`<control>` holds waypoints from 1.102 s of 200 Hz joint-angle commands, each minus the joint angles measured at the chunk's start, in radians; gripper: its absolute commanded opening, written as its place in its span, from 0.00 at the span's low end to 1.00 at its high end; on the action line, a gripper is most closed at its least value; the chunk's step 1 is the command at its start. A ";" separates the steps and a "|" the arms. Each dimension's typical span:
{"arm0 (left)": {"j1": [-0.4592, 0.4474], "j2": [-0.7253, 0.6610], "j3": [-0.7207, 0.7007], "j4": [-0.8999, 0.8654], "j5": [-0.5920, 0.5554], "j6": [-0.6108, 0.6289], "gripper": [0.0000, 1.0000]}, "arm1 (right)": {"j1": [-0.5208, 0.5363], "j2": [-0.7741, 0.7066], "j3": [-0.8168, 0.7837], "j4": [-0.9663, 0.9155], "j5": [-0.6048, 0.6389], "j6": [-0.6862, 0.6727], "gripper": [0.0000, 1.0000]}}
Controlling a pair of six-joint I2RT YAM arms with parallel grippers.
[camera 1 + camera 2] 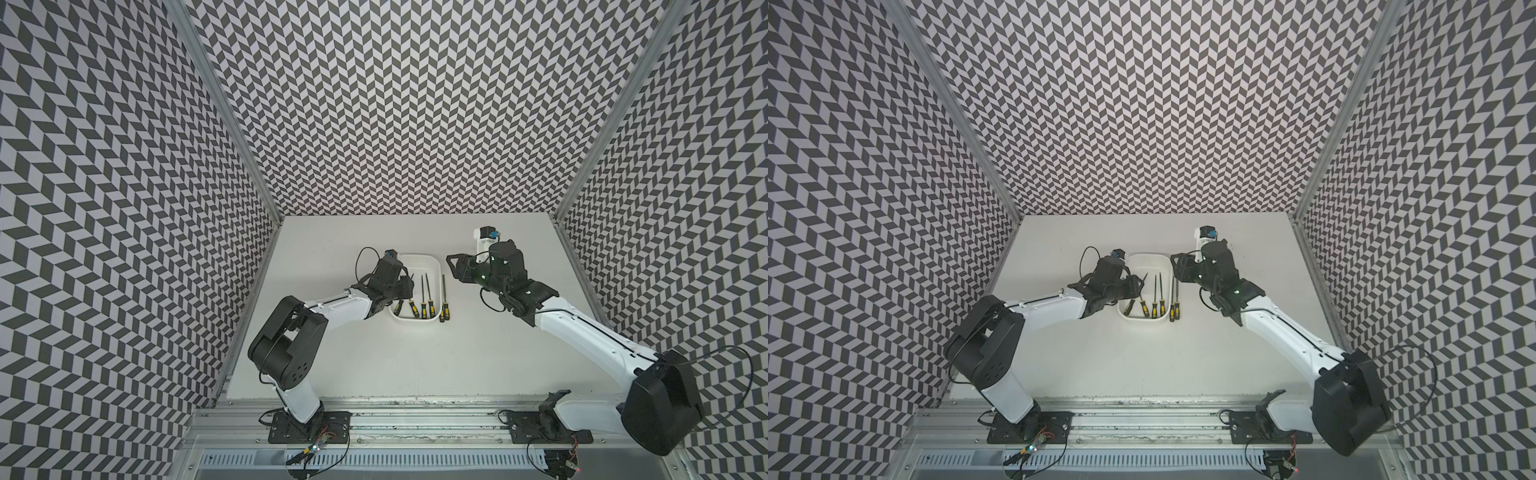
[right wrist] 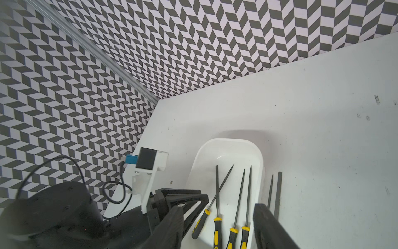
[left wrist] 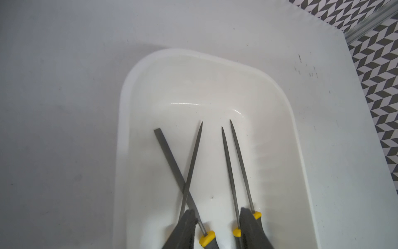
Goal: Put the file tool into the storage box
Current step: Place the file tool in the storage box, then pick up the file tool from the center of the board.
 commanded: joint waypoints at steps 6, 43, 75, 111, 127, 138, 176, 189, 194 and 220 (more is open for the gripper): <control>-0.003 -0.094 -0.013 -0.030 -0.069 0.021 0.40 | -0.002 0.023 0.006 0.014 -0.028 -0.007 0.56; 0.032 -0.153 0.033 -0.018 -0.111 0.039 0.42 | -0.009 0.181 0.038 -0.069 -0.064 0.035 0.53; 0.099 -0.129 0.086 0.045 -0.067 0.036 0.42 | -0.013 0.278 0.045 -0.096 0.045 0.039 0.50; 0.170 -0.116 0.104 0.096 -0.017 0.038 0.42 | -0.016 0.302 0.022 -0.091 0.103 0.050 0.49; 0.196 -0.125 0.101 0.101 -0.010 0.041 0.42 | -0.016 0.314 0.012 -0.090 0.111 0.051 0.49; 0.211 -0.135 0.087 0.111 -0.003 0.042 0.42 | -0.015 0.328 0.007 -0.089 0.106 0.051 0.48; 0.246 -0.160 0.040 0.137 0.014 0.042 0.42 | -0.011 0.398 -0.005 -0.089 0.081 0.056 0.47; 0.258 -0.165 0.032 0.143 0.027 0.040 0.42 | -0.002 0.420 0.003 -0.094 0.092 0.055 0.46; 0.262 -0.166 0.028 0.146 0.030 0.039 0.42 | 0.001 0.426 0.009 -0.098 0.098 0.056 0.46; 0.274 -0.184 0.011 0.157 0.036 0.038 0.42 | 0.013 0.444 0.027 -0.110 0.123 0.053 0.46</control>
